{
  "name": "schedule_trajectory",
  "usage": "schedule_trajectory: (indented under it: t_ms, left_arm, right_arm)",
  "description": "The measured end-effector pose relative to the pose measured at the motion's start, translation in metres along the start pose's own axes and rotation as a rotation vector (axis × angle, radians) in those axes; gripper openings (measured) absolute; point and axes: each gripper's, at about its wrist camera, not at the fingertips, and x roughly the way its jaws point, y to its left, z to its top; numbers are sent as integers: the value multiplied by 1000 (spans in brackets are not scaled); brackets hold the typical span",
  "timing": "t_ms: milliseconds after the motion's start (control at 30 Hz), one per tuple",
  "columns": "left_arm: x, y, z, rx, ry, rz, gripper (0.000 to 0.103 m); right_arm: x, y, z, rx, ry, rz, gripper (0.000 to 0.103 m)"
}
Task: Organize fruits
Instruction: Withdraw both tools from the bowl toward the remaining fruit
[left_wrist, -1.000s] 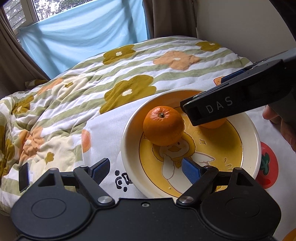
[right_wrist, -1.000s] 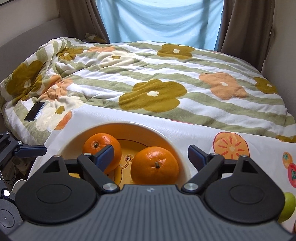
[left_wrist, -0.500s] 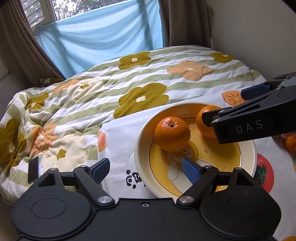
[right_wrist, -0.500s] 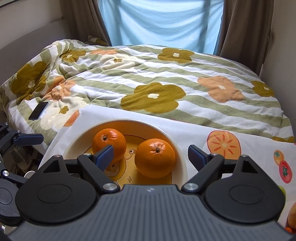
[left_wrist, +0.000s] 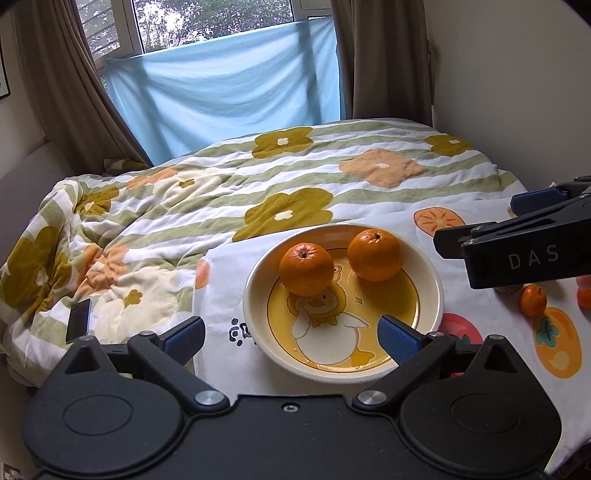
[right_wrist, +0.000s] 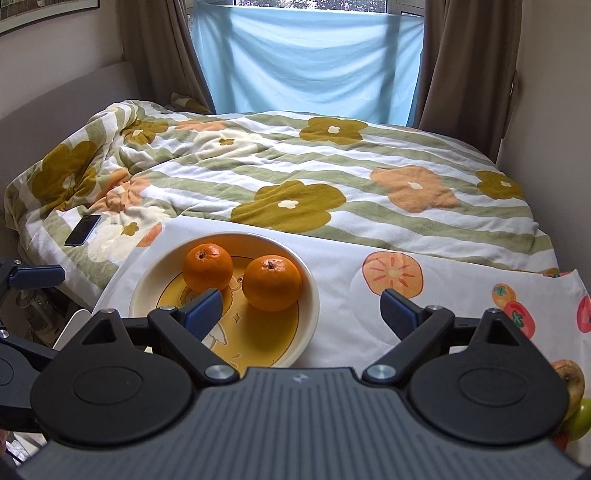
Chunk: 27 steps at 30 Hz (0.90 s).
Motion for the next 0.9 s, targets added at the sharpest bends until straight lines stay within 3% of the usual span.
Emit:
schedule_trajectory:
  t_ms: [267, 500, 900]
  left_arm:
    - [-23, -29, -11, 7, -4, -2, 102]
    - [-26, -57, -13, 49, -7, -46, 102]
    - [-5, -100, 10, 167, -23, -191, 102]
  right_arm:
    - [-40, -38, -30, 34, -5, -25, 103]
    - [-55, -69, -60, 53, 22, -87, 103]
    - [-53, -105, -91, 159, 65, -164, 103]
